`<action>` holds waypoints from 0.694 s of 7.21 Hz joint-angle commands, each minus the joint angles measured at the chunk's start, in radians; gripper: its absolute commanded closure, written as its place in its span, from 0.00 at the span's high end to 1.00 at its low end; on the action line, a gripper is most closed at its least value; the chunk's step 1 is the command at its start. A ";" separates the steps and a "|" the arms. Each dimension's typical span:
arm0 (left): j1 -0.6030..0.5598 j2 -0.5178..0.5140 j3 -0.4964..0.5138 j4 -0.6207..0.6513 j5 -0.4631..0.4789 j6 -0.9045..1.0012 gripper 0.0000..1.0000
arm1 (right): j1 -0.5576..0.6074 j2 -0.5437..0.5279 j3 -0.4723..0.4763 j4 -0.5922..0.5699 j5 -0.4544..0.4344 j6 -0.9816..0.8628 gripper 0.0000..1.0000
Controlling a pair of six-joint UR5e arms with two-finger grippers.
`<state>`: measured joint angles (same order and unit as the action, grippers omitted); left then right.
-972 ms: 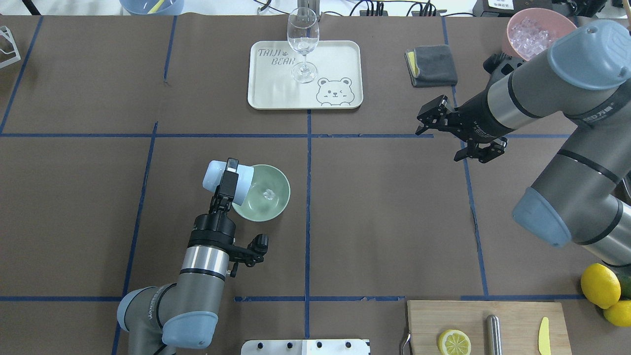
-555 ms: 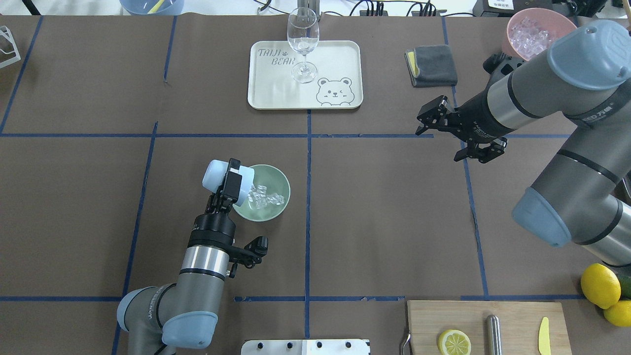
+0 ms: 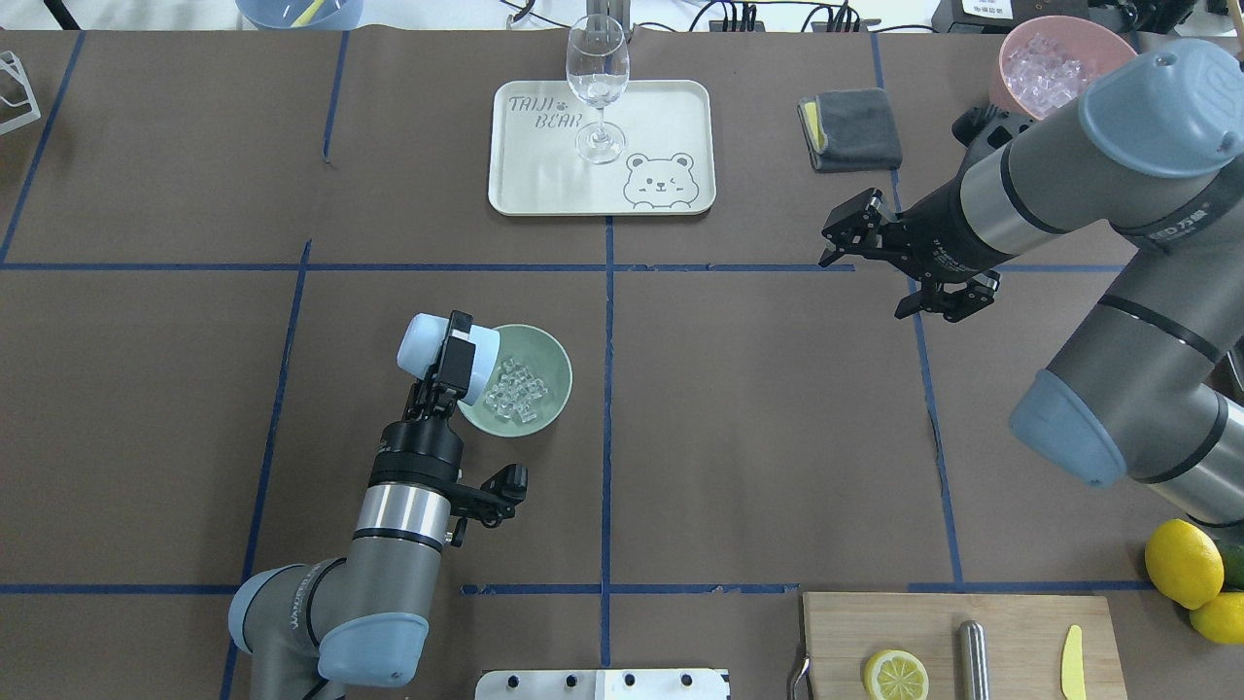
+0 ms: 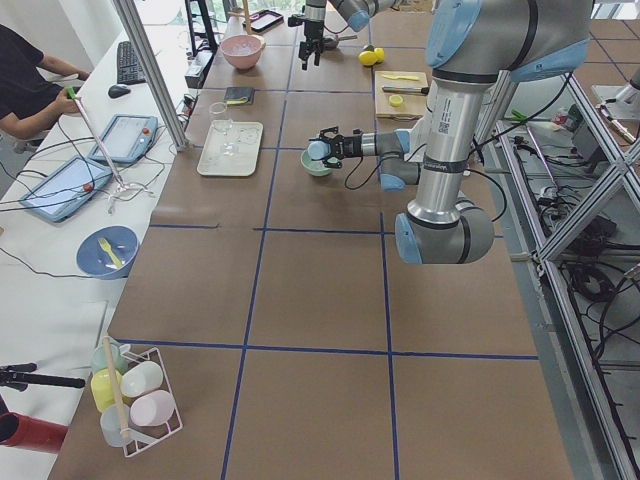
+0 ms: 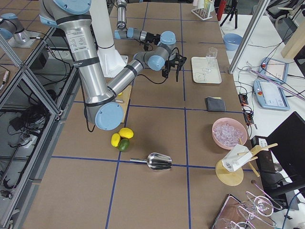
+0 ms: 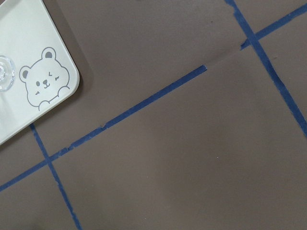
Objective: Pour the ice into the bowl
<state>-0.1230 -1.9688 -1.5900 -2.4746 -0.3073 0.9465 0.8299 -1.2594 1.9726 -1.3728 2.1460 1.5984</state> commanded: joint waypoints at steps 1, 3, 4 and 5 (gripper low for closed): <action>-0.001 0.016 -0.002 -0.094 0.007 -0.502 0.00 | 0.000 0.000 0.000 0.000 0.000 0.000 1.00; 0.005 0.053 0.016 -0.299 0.010 -0.839 0.00 | 0.000 -0.002 -0.003 0.000 0.000 0.000 1.00; 0.005 0.056 0.018 -0.410 0.011 -1.006 0.00 | -0.002 -0.002 -0.003 0.001 0.000 0.000 1.00; 0.005 0.080 0.019 -0.450 0.011 -1.178 0.00 | -0.002 -0.002 -0.003 0.001 0.000 0.000 1.00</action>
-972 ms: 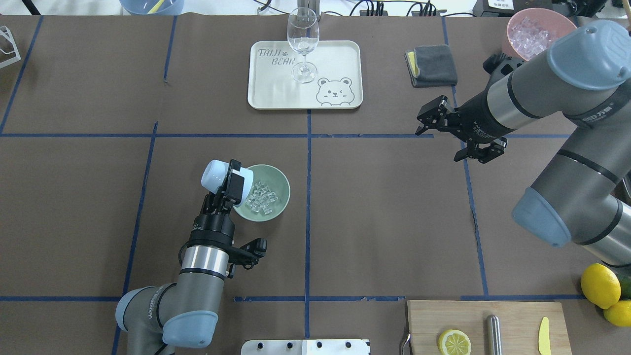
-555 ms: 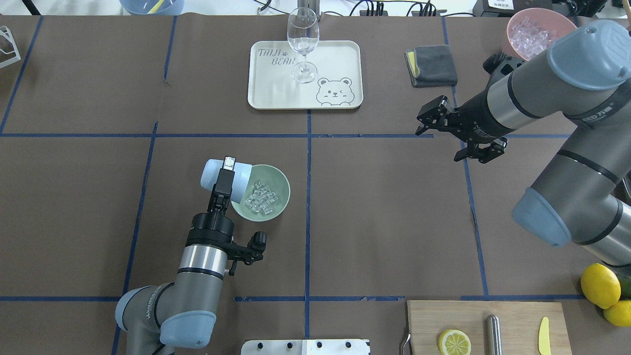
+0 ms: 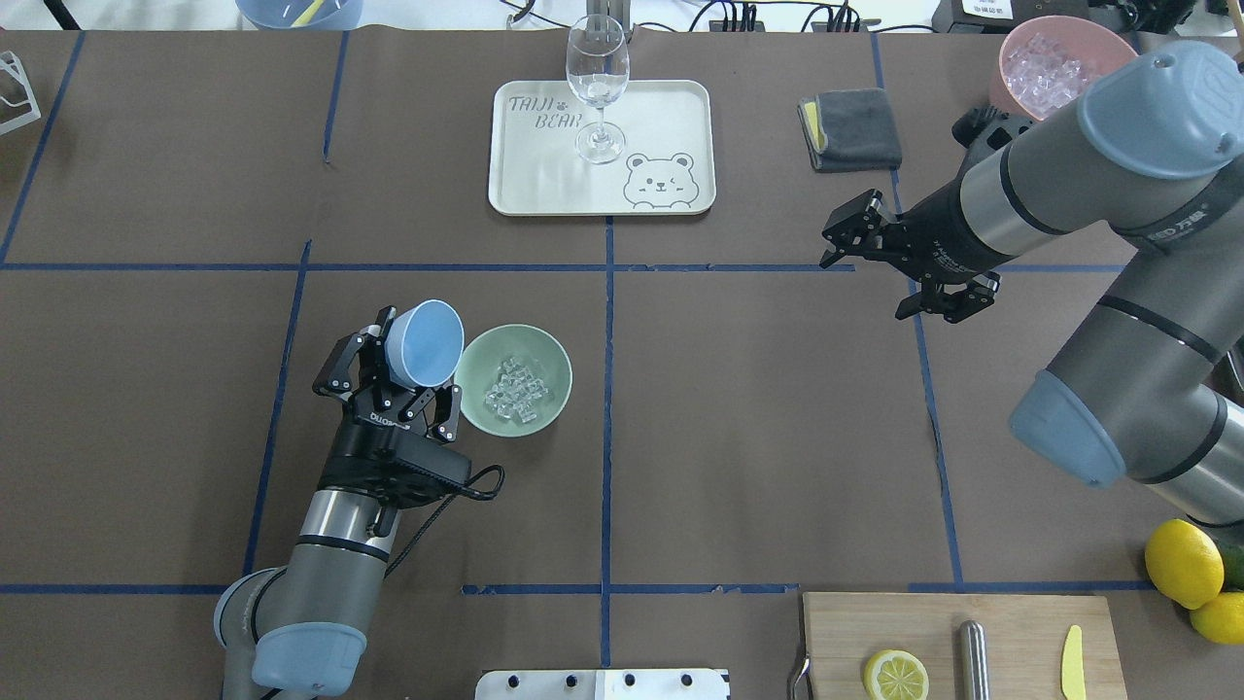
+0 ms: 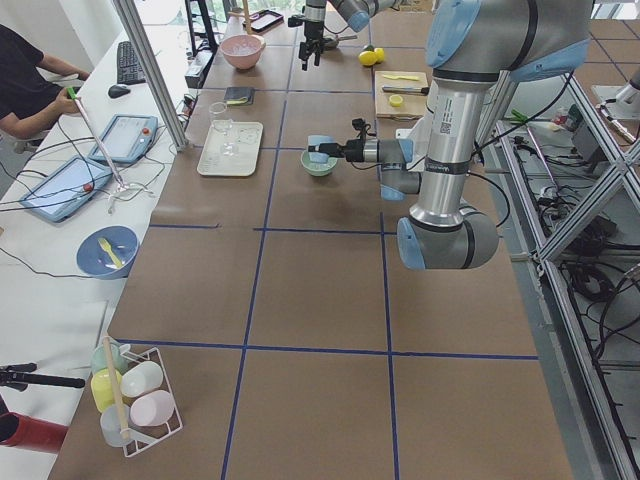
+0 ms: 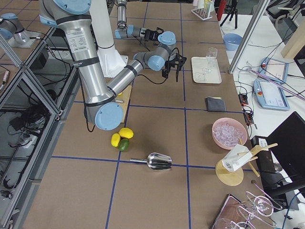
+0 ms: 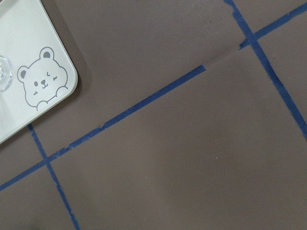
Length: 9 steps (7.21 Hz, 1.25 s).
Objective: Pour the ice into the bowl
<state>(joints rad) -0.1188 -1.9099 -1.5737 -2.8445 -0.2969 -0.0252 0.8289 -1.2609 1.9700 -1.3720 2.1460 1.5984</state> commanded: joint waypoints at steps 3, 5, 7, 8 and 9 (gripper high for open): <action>0.007 0.110 0.007 -0.208 -0.011 -0.646 0.00 | 0.001 -0.003 -0.005 0.001 0.000 -0.002 1.00; 0.007 0.301 0.009 -0.278 -0.031 -0.668 0.00 | 0.010 -0.038 -0.003 0.001 0.000 -0.072 1.00; 0.005 0.433 0.009 -0.320 -0.094 -0.673 0.00 | 0.015 -0.046 -0.005 0.001 -0.005 -0.080 1.00; 0.005 0.527 0.009 -0.373 -0.111 -0.673 0.00 | 0.013 -0.052 -0.005 0.001 -0.003 -0.080 1.00; 0.004 0.584 0.012 -0.377 -0.135 -0.674 0.00 | 0.013 -0.052 -0.005 0.001 -0.003 -0.080 1.00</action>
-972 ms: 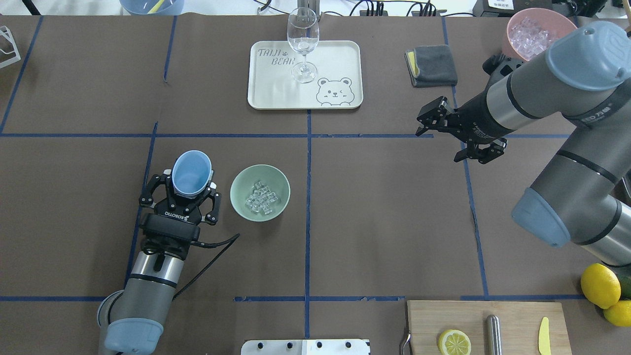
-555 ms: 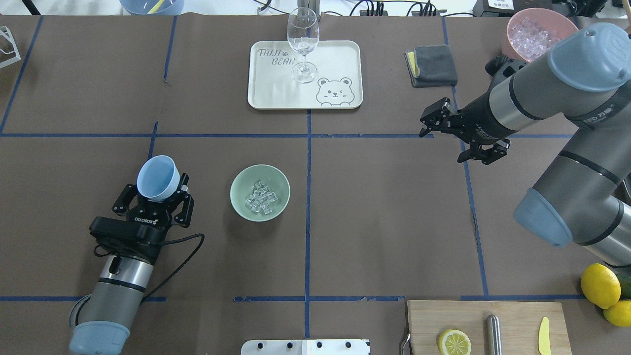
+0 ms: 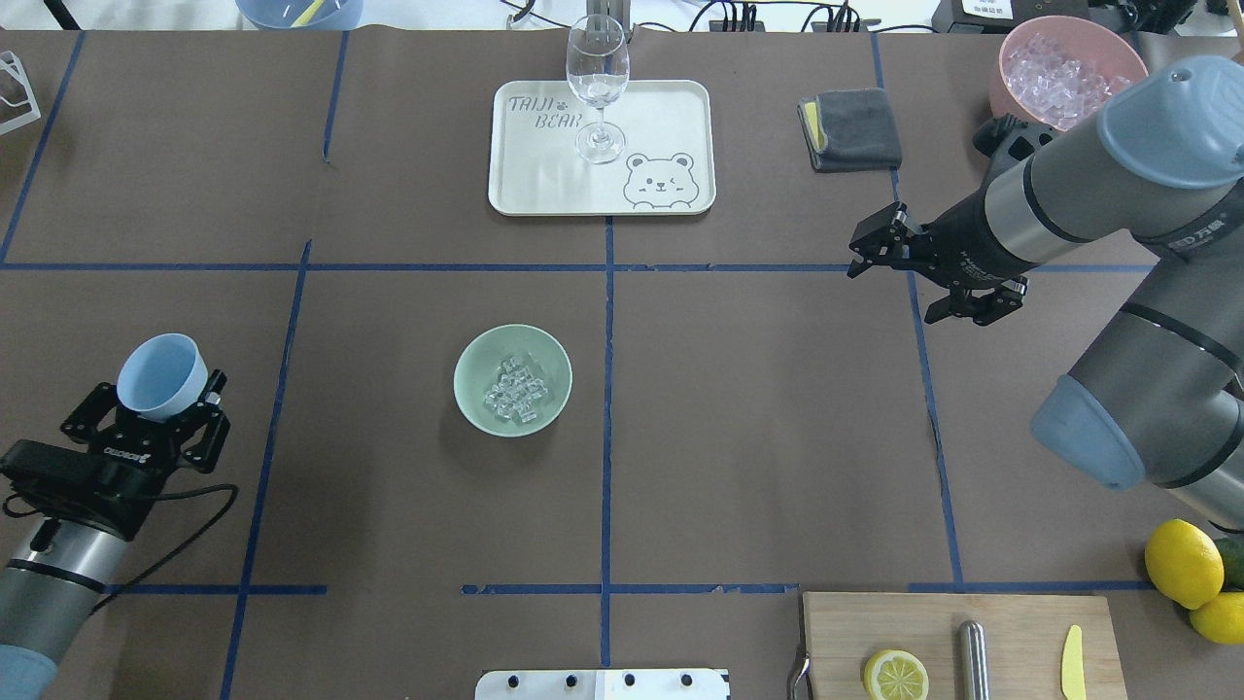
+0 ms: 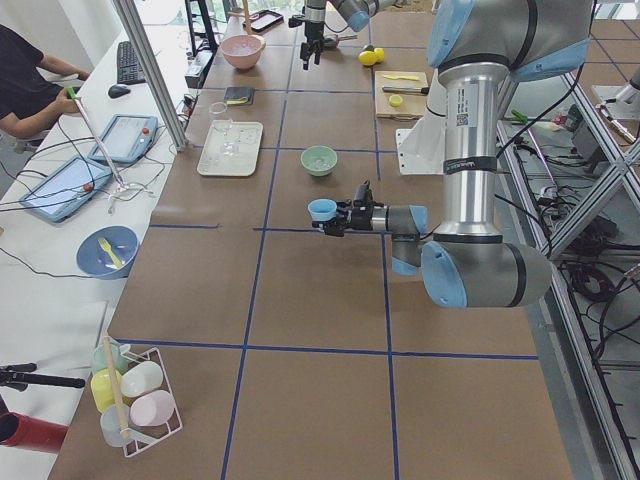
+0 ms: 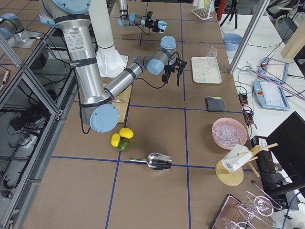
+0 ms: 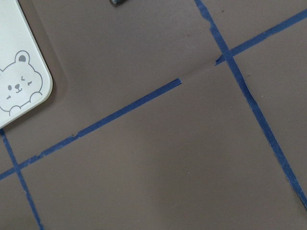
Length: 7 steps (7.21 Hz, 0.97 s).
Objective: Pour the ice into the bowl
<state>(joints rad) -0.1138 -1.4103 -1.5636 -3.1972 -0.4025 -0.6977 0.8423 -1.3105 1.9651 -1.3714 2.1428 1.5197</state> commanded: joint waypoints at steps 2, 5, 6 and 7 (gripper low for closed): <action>-0.001 0.090 0.048 -0.024 -0.032 -0.279 0.00 | 0.000 -0.004 -0.002 0.000 0.002 -0.001 1.00; 0.000 0.088 0.151 -0.029 0.022 -0.417 0.00 | 0.000 -0.003 -0.009 0.003 0.002 -0.001 1.00; 0.002 0.088 0.154 -0.024 0.024 -0.431 0.00 | 0.000 -0.003 -0.009 0.003 0.002 -0.001 1.00; 0.003 0.085 0.186 -0.023 0.033 -0.466 0.00 | 0.000 -0.003 -0.008 0.003 0.002 -0.001 1.00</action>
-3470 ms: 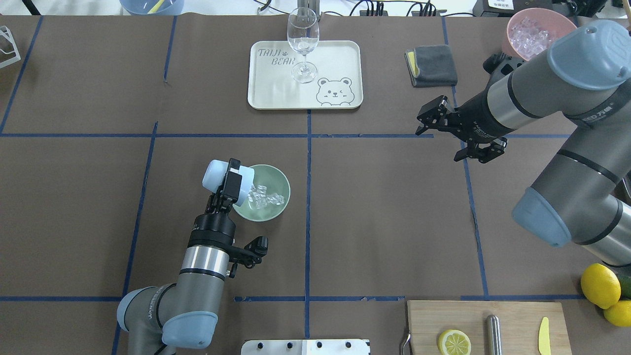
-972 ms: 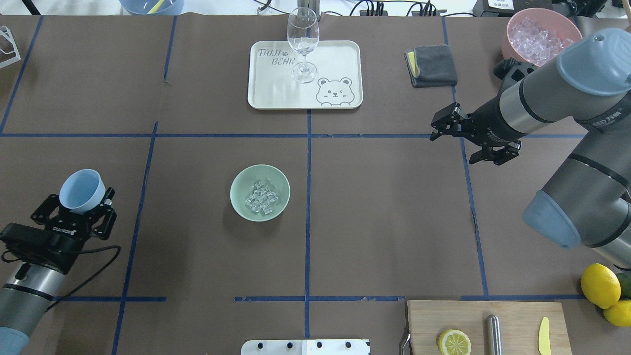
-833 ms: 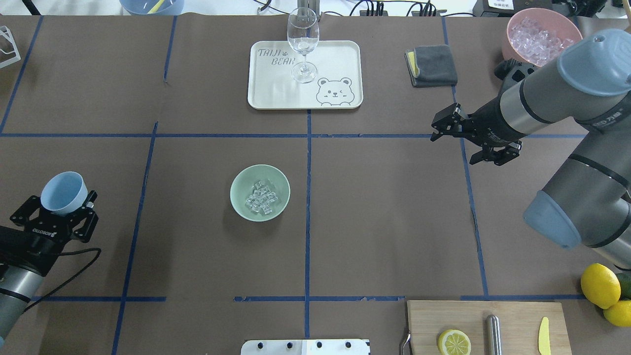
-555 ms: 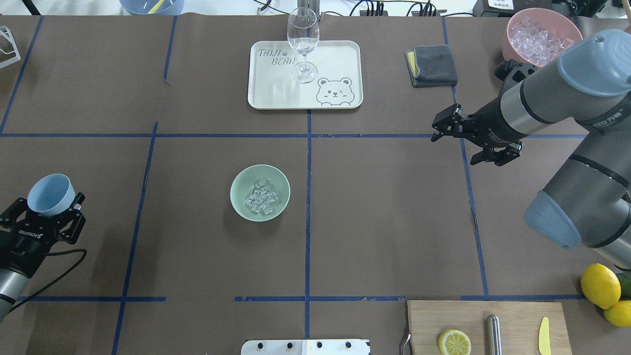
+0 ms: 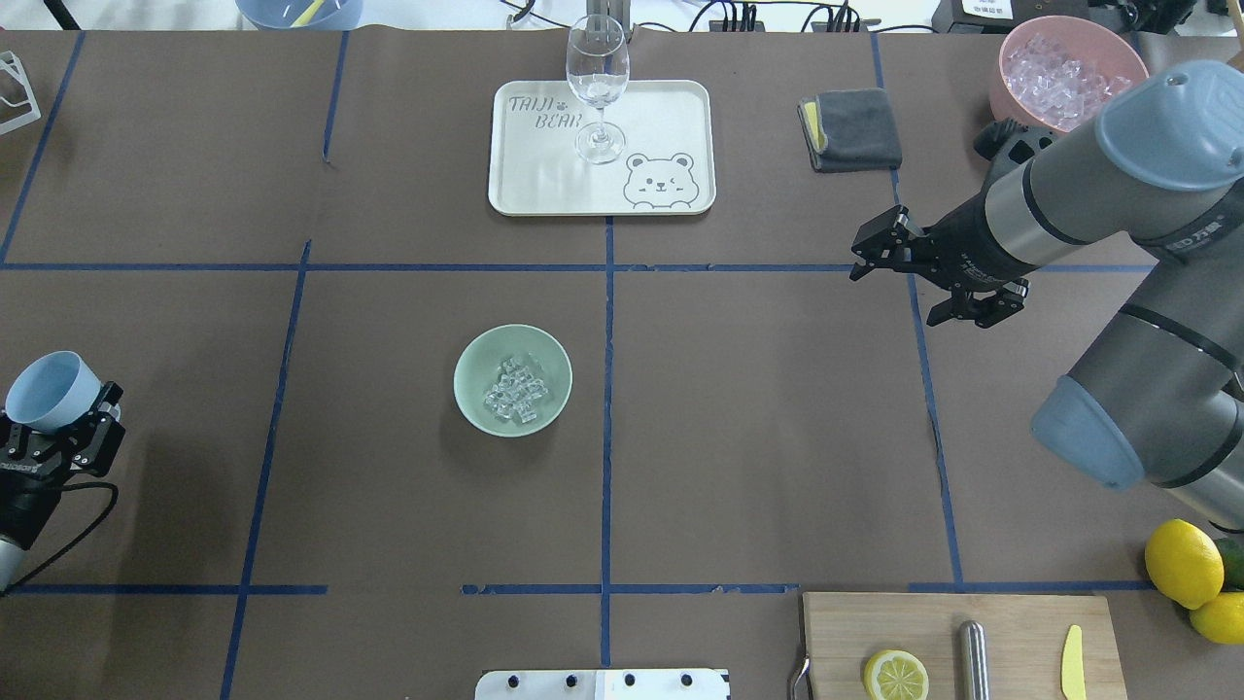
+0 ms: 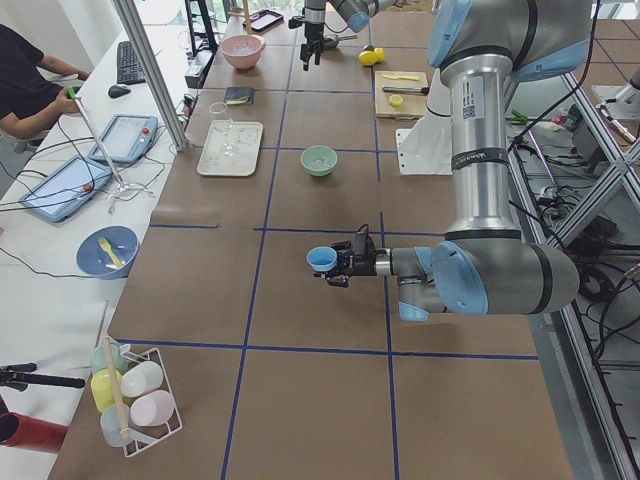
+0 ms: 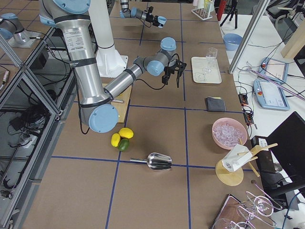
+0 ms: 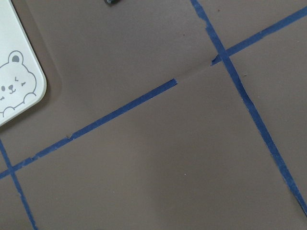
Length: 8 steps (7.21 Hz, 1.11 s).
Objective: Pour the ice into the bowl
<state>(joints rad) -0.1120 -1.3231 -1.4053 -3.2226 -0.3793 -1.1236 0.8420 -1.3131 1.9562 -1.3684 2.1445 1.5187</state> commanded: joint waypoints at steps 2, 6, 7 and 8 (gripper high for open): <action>0.011 -0.014 0.039 0.021 0.019 -0.071 0.00 | 0.000 -0.003 0.003 0.000 -0.002 0.002 1.00; 0.028 -0.056 0.086 0.055 0.103 -0.071 0.14 | -0.001 -0.003 0.004 0.000 -0.002 0.002 1.00; 0.038 -0.056 0.092 0.059 0.100 -0.077 0.17 | -0.001 -0.002 0.004 0.000 -0.002 0.002 1.00; 0.047 -0.057 0.098 0.061 0.100 -0.077 0.19 | -0.003 0.000 0.003 0.000 -0.002 0.002 1.00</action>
<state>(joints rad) -0.0753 -1.3789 -1.3157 -3.1645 -0.2798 -1.1991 0.8400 -1.3147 1.9601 -1.3683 2.1430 1.5202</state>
